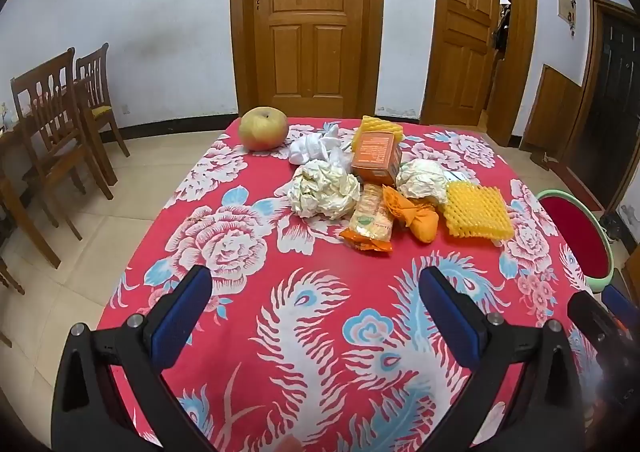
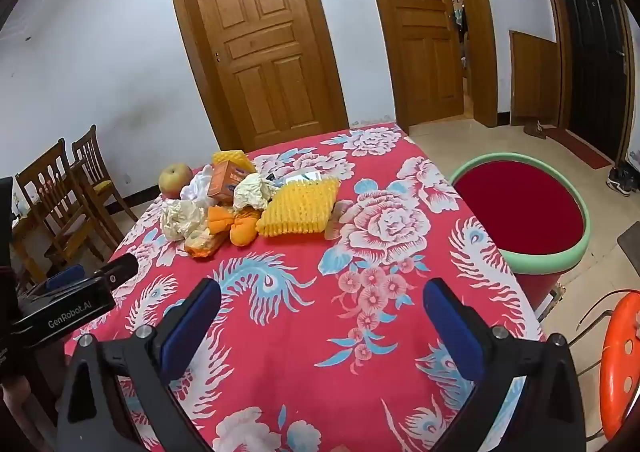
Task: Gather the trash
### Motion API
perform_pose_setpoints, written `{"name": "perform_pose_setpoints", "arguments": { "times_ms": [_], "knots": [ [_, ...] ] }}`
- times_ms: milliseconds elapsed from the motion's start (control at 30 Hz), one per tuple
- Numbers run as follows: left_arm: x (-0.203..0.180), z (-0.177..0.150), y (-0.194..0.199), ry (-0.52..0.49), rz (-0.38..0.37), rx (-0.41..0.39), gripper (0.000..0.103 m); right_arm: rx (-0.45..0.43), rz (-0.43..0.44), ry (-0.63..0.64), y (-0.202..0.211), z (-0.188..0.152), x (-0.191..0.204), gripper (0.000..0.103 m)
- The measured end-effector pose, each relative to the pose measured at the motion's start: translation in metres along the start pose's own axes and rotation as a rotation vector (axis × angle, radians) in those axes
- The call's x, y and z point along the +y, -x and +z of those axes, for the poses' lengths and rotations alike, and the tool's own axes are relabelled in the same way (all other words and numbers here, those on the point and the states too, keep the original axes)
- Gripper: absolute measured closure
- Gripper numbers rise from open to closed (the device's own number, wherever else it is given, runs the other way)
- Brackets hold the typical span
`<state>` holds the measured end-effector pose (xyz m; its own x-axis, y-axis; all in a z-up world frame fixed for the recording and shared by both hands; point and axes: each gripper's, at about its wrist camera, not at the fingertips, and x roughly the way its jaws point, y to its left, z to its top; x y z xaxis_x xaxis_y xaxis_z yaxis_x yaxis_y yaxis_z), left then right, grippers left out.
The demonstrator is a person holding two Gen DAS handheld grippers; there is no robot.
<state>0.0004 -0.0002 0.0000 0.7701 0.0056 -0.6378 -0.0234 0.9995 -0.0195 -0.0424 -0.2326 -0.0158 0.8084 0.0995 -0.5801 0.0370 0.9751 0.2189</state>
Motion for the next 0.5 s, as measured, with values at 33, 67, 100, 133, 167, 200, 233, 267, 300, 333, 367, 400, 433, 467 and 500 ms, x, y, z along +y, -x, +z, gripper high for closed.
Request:
{"name": "perform_pose_setpoints", "arguments": {
  "times_ms": [33, 67, 100, 133, 167, 200, 233, 267, 300, 333, 367, 400, 433, 467, 500],
  "knots": [
    [0.0001, 0.0000, -0.0001, 0.003, -0.003, 0.002, 0.001, -0.003, 0.003, -0.003, 0.0004, 0.0002, 0.0004, 0.000],
    [0.0002, 0.0000, -0.0001, 0.006, -0.005, 0.001, 0.001, -0.003, 0.002, -0.002, 0.0006, 0.0004, 0.0010, 0.000],
    [0.0003, 0.0000, -0.0001, 0.007, -0.006, 0.000, 0.001, -0.004, 0.002, -0.001, 0.0010, 0.0006, 0.0015, 0.000],
    [0.0003, -0.0001, -0.0001, 0.008, -0.007, 0.000, 0.001, -0.005, 0.001, -0.001, 0.0013, 0.0008, 0.0021, 0.000],
    [0.0004, -0.0001, -0.0002, 0.007, -0.006, 0.000, 0.001, -0.005, 0.000, 0.001, 0.0017, 0.0011, 0.0027, 0.000],
    [0.0003, -0.0001, -0.0001, 0.008, -0.005, -0.001, 0.001, -0.005, -0.001, 0.002, 0.0020, 0.0013, 0.0033, 0.000],
    [0.0003, -0.0001, -0.0001, 0.007, -0.006, -0.002, 0.001, -0.004, -0.002, 0.004, 0.0022, 0.0015, 0.0040, 0.000],
    [0.0003, -0.0001, -0.0001, 0.008, -0.006, -0.002, 0.002, -0.004, -0.003, 0.005, 0.0025, 0.0017, 0.0045, 0.000],
    [0.0003, -0.0001, 0.0000, 0.008, -0.006, -0.003, 0.001, -0.004, -0.003, 0.005, 0.0028, 0.0019, 0.0050, 0.000],
    [0.0003, -0.0001, -0.0001, 0.009, -0.006, -0.003, 0.001, -0.004, -0.003, 0.006, 0.0033, 0.0022, 0.0049, 0.000],
    [0.0002, -0.0001, -0.0001, 0.009, -0.006, -0.002, 0.001, -0.004, -0.003, 0.006, 0.0036, 0.0025, 0.0049, 0.000],
    [0.0000, 0.0000, -0.0002, 0.010, -0.007, -0.002, 0.001, -0.004, -0.003, 0.006, 0.0040, 0.0028, 0.0046, 0.000],
    [-0.0001, 0.0001, -0.0002, 0.010, -0.007, -0.002, 0.001, -0.002, -0.005, 0.006, 0.0042, 0.0031, 0.0045, 0.000],
    [-0.0001, 0.0000, 0.0000, 0.011, -0.006, -0.002, 0.001, -0.002, -0.005, 0.005, 0.0046, 0.0034, 0.0045, 0.000],
    [0.0000, 0.0000, -0.0001, 0.011, -0.007, -0.002, 0.001, -0.003, -0.003, 0.003, 0.0051, 0.0037, 0.0041, 0.000]
  ]
}}
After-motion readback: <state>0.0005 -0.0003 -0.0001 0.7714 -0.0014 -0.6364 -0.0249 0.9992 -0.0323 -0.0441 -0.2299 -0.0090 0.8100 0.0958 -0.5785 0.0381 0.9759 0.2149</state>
